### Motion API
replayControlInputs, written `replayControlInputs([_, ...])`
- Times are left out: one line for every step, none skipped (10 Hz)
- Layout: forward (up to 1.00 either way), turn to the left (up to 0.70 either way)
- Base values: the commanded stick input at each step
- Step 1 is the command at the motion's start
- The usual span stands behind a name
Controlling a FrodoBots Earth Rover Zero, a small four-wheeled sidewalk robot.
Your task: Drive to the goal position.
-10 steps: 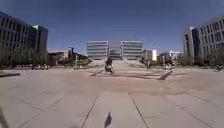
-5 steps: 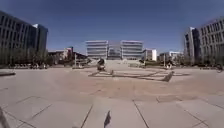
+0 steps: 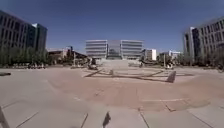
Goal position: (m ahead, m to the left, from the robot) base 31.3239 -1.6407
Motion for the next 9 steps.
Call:
replayControlInputs([0.70, -0.01])
replayControlInputs([0.70, -0.01])
replayControlInputs([0.70, -0.01])
replayControlInputs([0.70, -0.01])
replayControlInputs([0.70, -0.02])
replayControlInputs([0.70, -0.05])
replayControlInputs([0.70, -0.04])
replayControlInputs([0.70, -0.02])
replayControlInputs([0.70, -0.01])
